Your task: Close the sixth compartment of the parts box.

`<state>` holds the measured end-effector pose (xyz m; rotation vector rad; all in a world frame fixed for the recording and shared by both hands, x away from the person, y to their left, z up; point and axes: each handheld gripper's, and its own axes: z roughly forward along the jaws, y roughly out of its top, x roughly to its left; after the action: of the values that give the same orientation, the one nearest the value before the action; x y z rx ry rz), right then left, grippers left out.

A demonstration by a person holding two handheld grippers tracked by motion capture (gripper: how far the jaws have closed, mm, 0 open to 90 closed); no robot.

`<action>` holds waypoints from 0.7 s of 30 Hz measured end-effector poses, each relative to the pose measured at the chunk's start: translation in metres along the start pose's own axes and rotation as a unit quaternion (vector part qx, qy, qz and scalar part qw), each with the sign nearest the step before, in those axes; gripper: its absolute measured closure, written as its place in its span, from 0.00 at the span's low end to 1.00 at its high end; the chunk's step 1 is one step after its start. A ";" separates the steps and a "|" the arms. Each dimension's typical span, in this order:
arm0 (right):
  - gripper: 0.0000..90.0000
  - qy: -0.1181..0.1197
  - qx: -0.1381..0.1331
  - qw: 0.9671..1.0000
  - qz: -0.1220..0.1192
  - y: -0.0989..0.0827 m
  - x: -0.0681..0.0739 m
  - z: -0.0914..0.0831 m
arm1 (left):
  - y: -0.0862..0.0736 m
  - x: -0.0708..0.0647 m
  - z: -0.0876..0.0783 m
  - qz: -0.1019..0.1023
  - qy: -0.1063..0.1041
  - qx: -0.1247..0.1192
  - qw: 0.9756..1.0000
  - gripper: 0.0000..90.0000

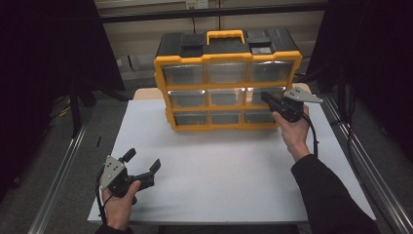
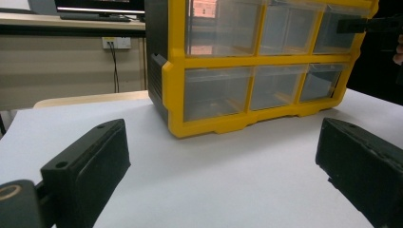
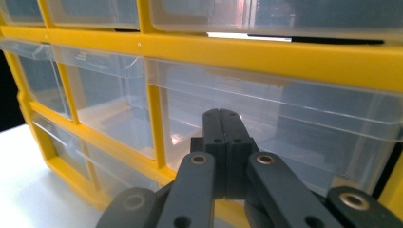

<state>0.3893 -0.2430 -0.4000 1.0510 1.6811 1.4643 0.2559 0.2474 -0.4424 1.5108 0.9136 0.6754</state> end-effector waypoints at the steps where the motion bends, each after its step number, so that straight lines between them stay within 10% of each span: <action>1: 1.00 0.000 0.001 1.000 0.002 0.000 0.000 0.000 | 0.000 0.000 0.000 -0.001 0.000 0.000 1.000 0.04; 21: 0.88 0.022 0.013 1.000 0.017 -0.007 0.003 -0.005 | 0.001 -0.002 0.000 -0.003 -0.005 -0.003 1.000 0.04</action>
<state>0.3826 -0.2425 -0.4063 1.0719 1.7247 1.5011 0.2553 0.2458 -0.4414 1.5041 0.9081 0.6642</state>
